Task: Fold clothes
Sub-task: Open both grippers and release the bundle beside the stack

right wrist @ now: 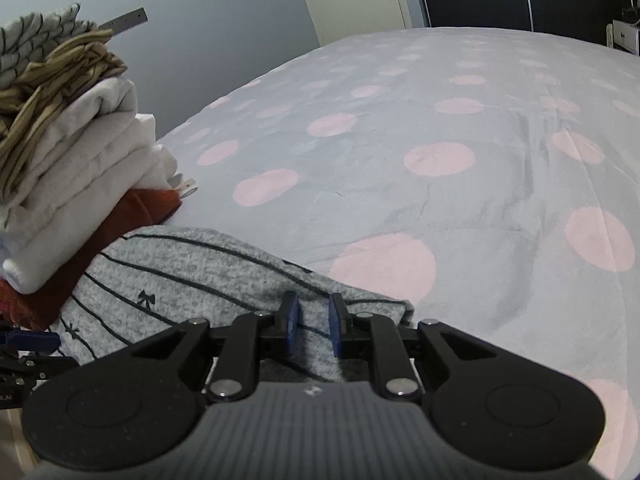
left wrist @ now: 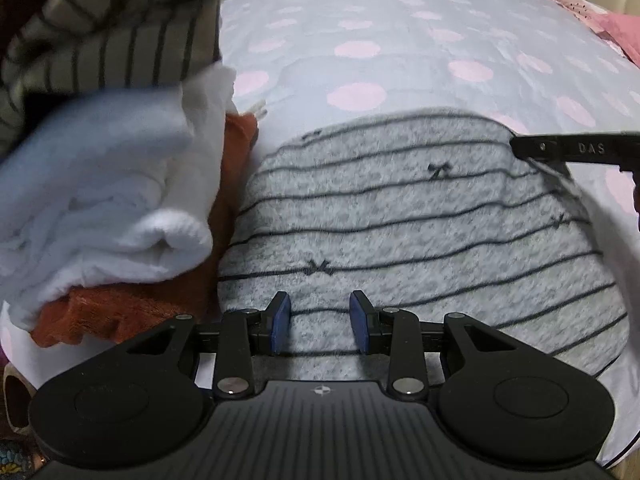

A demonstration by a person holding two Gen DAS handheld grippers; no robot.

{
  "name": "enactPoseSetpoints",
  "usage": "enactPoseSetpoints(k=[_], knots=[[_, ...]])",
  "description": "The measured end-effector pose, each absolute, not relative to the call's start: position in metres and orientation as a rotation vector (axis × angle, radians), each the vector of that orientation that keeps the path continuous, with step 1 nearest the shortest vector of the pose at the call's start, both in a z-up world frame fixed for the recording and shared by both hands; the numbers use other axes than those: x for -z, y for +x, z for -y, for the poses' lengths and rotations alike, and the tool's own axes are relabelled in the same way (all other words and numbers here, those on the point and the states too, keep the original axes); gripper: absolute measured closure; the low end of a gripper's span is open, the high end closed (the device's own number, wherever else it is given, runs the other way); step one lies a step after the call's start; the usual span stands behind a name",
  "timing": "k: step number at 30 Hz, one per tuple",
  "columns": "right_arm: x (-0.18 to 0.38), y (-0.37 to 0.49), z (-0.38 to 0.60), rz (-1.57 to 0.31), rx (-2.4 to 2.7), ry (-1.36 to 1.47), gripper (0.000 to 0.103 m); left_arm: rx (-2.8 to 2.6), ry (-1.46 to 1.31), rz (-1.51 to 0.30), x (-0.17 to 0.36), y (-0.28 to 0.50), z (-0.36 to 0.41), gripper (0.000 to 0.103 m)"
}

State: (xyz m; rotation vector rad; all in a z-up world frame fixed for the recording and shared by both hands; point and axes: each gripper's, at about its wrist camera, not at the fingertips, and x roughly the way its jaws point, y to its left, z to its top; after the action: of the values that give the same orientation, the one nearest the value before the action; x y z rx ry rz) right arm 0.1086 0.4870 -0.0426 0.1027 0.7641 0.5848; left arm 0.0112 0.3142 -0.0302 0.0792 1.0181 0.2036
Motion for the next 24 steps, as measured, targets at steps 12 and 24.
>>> enactPoseSetpoints(k=[12, 24], knots=[[-0.013, 0.047, -0.437, -0.669, -0.466, 0.027, 0.036, -0.074, 0.090, -0.743, -0.049, 0.003, -0.223, 0.052], [-0.085, -0.022, -0.325, -0.561, -0.273, -0.020, 0.020, 0.025, 0.011, -0.604, -0.069, -0.007, -0.112, 0.030]])
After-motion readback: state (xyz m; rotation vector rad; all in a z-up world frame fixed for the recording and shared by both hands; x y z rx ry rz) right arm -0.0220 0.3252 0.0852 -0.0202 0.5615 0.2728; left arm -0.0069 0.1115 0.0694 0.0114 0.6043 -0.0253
